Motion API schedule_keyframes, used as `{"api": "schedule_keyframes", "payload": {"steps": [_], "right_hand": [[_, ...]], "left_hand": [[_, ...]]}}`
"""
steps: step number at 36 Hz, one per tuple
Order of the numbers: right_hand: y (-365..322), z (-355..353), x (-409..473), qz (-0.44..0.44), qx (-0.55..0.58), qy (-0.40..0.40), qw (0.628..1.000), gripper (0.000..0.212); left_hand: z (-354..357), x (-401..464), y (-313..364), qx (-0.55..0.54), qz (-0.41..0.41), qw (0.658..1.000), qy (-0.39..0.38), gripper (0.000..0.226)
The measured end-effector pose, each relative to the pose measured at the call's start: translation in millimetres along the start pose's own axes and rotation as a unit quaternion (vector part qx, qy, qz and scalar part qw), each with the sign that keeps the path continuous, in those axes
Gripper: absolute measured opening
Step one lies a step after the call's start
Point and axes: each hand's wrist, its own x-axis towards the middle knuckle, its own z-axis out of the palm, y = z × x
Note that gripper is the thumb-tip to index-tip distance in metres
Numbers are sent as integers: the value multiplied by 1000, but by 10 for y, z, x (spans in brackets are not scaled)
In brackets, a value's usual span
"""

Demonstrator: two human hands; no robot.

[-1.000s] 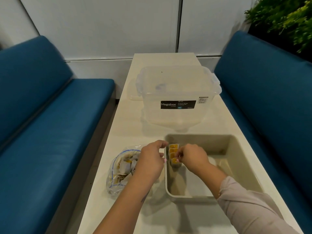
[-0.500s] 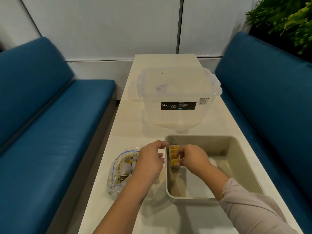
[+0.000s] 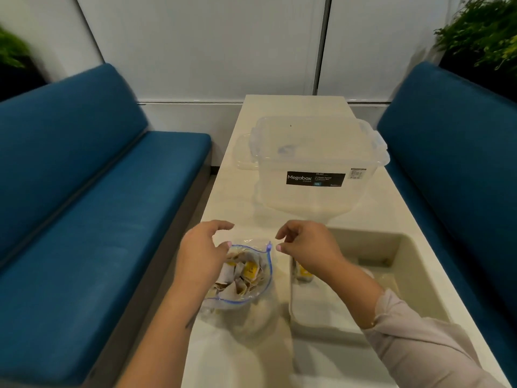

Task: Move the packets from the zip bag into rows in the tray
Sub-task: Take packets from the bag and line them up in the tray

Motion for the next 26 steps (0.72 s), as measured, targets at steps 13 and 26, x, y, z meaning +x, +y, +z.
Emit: {"api": "schedule_keyframes", "payload": {"steps": [13,26], "right_hand": [[-348,566,-21,-198,-329,-89,919,48],[-285,704,-44,-234,-361,-73,900,33]], "left_hand": [[73,-96,-380,12,-113,991,-65,54],[110,-92,-387,29,-99,993,-50,52]]}}
